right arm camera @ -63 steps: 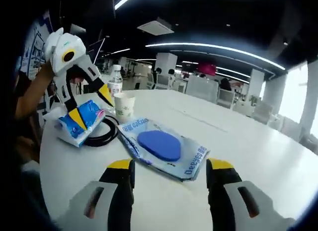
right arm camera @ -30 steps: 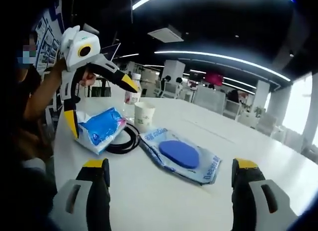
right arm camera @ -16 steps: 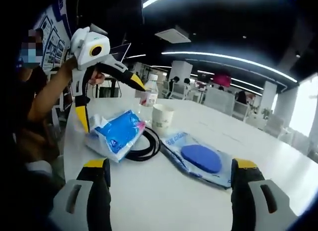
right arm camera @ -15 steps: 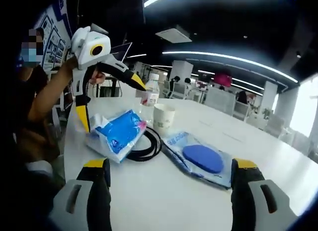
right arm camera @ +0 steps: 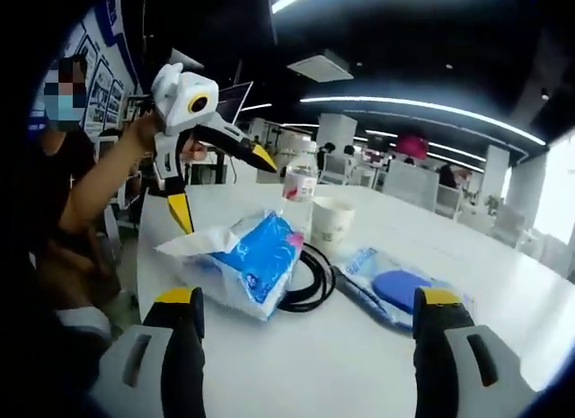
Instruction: Arrange the tabletop items into an orderly group along one side of the table until the central work area is clear of visible clutter.
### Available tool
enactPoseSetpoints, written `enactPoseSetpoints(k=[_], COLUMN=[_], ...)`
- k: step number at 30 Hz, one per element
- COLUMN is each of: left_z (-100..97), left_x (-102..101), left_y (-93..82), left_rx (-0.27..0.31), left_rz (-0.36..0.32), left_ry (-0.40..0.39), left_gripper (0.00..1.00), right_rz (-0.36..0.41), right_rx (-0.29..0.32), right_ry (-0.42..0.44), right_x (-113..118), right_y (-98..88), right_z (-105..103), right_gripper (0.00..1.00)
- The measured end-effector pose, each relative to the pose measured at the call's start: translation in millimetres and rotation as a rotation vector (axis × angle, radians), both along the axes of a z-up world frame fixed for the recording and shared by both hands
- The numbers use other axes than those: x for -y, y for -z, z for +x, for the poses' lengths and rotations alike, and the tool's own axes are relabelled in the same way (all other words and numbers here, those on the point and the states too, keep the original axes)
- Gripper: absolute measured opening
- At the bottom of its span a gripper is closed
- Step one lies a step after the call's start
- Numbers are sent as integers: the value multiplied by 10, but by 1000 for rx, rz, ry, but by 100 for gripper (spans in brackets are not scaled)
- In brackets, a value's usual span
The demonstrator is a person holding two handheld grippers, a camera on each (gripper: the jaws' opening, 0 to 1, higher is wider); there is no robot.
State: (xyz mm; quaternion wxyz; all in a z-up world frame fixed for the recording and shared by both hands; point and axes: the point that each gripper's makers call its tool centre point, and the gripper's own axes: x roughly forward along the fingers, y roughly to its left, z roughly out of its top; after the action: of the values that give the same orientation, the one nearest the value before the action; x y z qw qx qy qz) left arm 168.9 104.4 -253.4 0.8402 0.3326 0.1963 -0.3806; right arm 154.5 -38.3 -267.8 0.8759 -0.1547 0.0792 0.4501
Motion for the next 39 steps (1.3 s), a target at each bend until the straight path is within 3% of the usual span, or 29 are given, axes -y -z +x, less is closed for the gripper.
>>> enactPoseSetpoints(k=[11, 26, 39], left_z=[-7, 8, -8], left_x=[-176, -215, -143], left_y=[209, 353, 451], left_rx=[-40, -65, -94], left_rz=[-46, -86, -113], left_ry=[3, 32, 90], left_gripper=[95, 90, 78], right_rz=[-7, -6, 26], right_rx=[-28, -49, -77], right_ry=[-6, 16, 17], right_x=[-212, -312, -347], right_y=[122, 189, 166], right_z=[-193, -303, -406], right_gripper=[93, 89, 63])
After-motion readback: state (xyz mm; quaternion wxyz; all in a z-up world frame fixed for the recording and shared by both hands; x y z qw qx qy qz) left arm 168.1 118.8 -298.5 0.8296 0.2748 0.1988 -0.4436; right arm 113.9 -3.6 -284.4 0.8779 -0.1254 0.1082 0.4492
